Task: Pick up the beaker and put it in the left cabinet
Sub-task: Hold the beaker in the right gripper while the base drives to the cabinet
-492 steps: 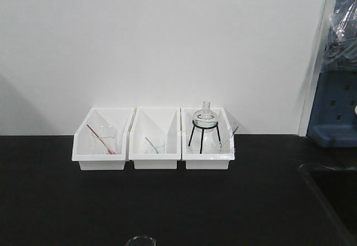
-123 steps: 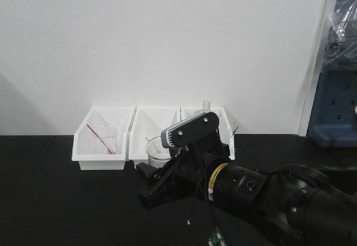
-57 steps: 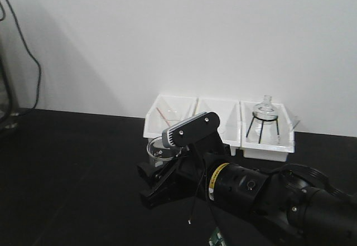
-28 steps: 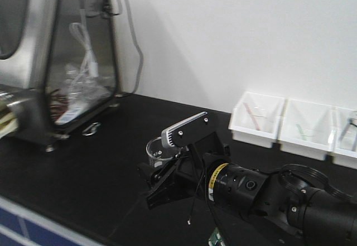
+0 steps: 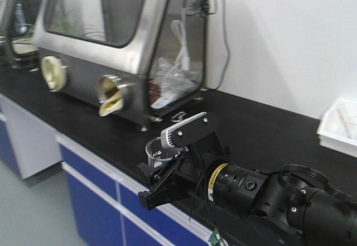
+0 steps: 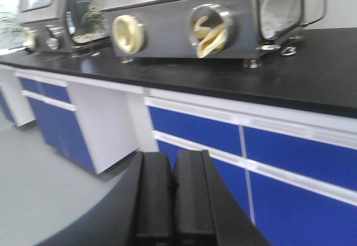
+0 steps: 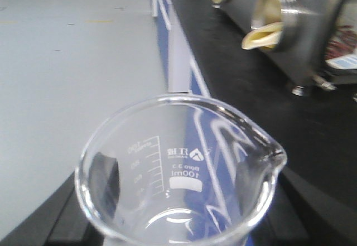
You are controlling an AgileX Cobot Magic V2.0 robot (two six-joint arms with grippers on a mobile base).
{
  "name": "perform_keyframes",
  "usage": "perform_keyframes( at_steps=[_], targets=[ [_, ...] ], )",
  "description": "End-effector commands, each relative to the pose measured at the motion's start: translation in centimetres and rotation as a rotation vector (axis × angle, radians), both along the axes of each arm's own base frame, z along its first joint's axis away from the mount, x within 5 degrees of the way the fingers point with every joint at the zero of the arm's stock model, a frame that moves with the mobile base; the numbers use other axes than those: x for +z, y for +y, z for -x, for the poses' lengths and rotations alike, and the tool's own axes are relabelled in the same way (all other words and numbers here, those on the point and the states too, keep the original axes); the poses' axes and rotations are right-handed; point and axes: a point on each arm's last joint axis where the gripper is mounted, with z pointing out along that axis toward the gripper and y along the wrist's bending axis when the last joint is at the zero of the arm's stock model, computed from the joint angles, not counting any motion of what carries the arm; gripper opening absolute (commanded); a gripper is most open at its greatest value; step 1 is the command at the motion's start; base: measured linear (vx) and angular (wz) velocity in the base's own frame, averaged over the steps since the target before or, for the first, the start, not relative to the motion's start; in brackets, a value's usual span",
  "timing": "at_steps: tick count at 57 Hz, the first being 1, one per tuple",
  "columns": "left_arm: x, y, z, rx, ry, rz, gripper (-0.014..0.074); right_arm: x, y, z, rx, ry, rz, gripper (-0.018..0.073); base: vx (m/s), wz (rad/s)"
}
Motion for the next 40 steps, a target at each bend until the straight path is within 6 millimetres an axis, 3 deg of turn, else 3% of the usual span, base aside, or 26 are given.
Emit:
perform_keyframes(
  at_steps=[1, 40],
  targets=[
    [1.46, 0.04, 0.18, 0.005, -0.116, 0.003, -0.0006, 3.62, -0.21, 0.49, 0.025, -0.111, -0.107, -0.0008, -0.11, 0.51],
    [1.46, 0.04, 0.18, 0.005, -0.116, 0.003, -0.0006, 3.62, -0.21, 0.50, 0.025, -0.112, -0.108, -0.0008, -0.01, 0.63]
  ],
)
